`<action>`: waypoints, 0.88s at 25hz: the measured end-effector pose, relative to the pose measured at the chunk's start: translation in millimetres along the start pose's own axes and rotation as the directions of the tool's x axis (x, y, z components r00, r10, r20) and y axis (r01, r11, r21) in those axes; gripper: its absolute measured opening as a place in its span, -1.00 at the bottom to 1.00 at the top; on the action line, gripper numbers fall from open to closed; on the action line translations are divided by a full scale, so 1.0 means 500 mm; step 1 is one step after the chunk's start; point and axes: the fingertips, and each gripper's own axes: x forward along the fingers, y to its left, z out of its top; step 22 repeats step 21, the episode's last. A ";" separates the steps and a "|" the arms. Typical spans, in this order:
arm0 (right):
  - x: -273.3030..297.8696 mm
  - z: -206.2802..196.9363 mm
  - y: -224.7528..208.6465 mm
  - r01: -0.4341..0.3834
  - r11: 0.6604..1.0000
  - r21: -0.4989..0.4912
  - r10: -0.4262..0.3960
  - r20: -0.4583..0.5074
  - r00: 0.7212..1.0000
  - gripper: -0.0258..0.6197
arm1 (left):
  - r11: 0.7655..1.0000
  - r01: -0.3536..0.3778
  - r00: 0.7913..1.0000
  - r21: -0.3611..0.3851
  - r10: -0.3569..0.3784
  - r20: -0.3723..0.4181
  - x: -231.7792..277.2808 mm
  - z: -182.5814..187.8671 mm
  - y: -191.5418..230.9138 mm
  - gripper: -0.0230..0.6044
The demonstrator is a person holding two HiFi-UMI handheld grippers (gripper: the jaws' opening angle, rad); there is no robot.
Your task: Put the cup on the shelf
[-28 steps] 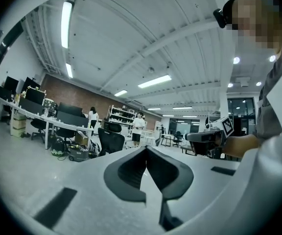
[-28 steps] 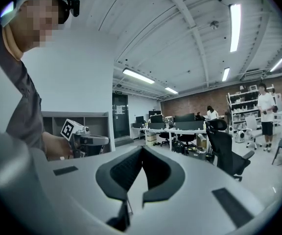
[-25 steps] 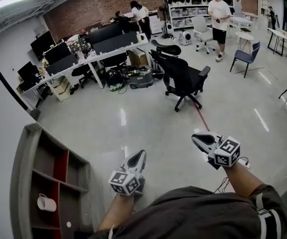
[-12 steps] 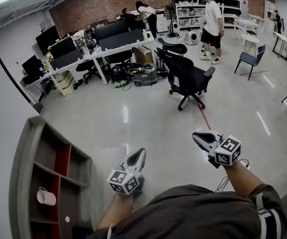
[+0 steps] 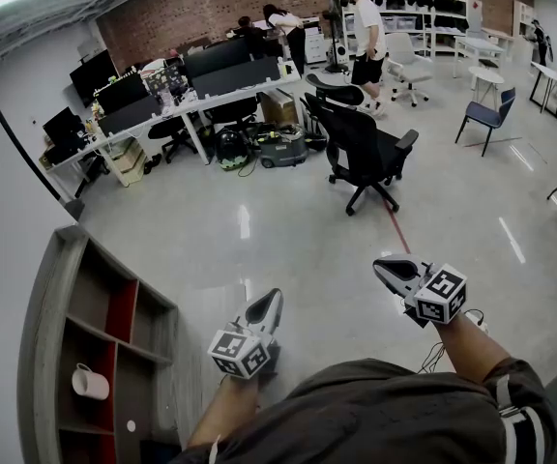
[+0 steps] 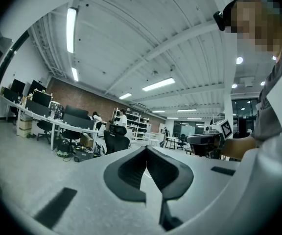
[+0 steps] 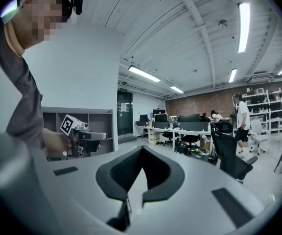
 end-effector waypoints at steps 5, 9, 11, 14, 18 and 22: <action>-0.003 0.000 0.002 0.004 1.000 -0.001 -0.004 -0.004 1.000 -0.95 | 1.000 0.001 1.000 -0.002 -0.001 0.000 -0.002 0.001 -0.005 -0.91; -0.001 0.002 0.004 -0.001 1.000 -0.004 0.001 -0.004 1.000 -0.95 | 1.000 -0.002 1.000 0.000 0.002 0.005 -0.003 0.006 -0.004 -0.91; 0.000 -0.001 0.004 -0.004 1.000 -0.009 0.004 -0.005 1.000 -0.95 | 1.000 -0.004 1.000 -0.001 0.004 0.006 -0.003 0.004 -0.003 -0.91; 0.001 -0.005 0.006 -0.010 1.000 -0.012 0.009 -0.006 1.000 -0.95 | 1.000 -0.007 1.000 -0.002 0.007 0.007 -0.004 0.000 -0.002 -0.91; -0.001 -0.001 0.014 -0.013 1.000 -0.015 0.013 -0.006 1.000 -0.95 | 1.000 -0.005 1.000 0.002 0.005 0.002 -0.009 -0.001 -0.006 -0.91; -0.002 0.004 0.020 -0.015 1.000 -0.014 0.015 -0.004 1.000 -0.95 | 1.000 -0.004 1.000 0.001 0.004 0.002 -0.015 0.002 -0.007 -0.91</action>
